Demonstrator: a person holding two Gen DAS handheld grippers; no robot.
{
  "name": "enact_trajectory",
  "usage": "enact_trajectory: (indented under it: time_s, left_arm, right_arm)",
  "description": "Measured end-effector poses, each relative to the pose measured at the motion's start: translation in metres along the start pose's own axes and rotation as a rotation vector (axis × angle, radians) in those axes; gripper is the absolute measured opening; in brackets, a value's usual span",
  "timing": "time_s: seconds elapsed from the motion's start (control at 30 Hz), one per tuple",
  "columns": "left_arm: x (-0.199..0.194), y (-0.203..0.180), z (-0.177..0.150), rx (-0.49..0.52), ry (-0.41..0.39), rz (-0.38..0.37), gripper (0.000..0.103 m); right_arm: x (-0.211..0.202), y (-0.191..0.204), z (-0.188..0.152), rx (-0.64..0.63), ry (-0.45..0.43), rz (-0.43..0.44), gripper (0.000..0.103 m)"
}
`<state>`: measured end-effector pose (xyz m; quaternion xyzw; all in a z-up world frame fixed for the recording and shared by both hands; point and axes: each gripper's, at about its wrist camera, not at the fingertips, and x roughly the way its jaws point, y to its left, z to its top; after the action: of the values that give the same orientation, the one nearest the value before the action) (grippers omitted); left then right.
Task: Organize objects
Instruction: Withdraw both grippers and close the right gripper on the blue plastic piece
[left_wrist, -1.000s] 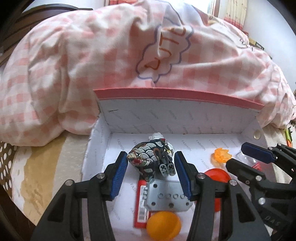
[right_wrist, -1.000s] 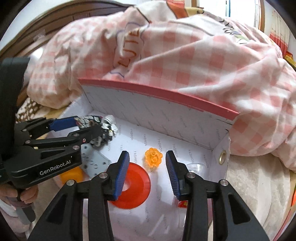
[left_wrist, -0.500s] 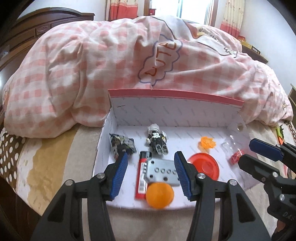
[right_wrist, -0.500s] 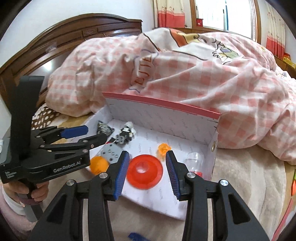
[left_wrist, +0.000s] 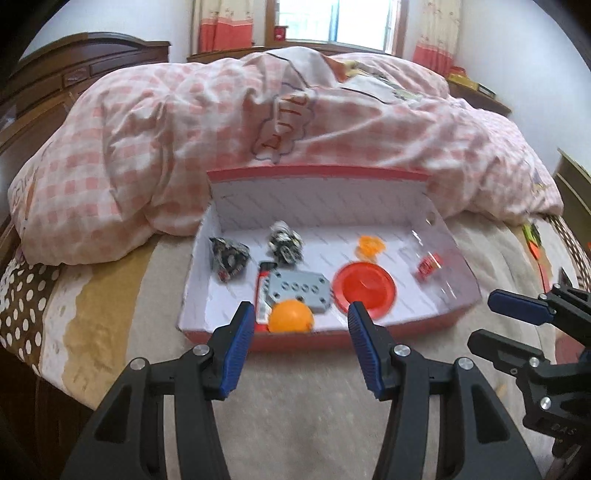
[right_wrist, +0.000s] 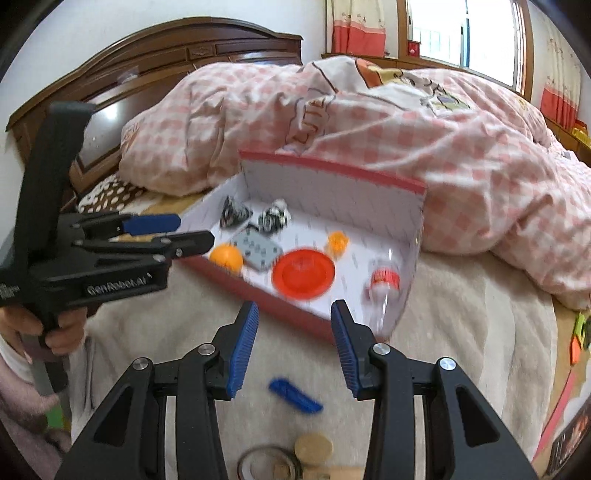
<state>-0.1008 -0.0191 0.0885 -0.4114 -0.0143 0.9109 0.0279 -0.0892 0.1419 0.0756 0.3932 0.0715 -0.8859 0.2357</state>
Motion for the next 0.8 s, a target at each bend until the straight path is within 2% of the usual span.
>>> enact_trajectory:
  time_s: [0.2, 0.5, 0.8]
  left_arm:
    - [-0.004, -0.012, -0.018, 0.026, 0.042, -0.014, 0.052]
    - [0.011, -0.04, -0.048, 0.083, 0.146, -0.047, 0.052]
    - [0.021, -0.056, -0.064, 0.117, 0.198, -0.062, 0.052]
  right_arm:
    - [-0.007, -0.011, -0.03, 0.011, 0.037, -0.015, 0.042]
    - [-0.004, -0.036, -0.064, -0.011, 0.129, -0.059, 0.042]
    - [0.019, -0.025, -0.064, -0.081, 0.174, 0.024, 0.042]
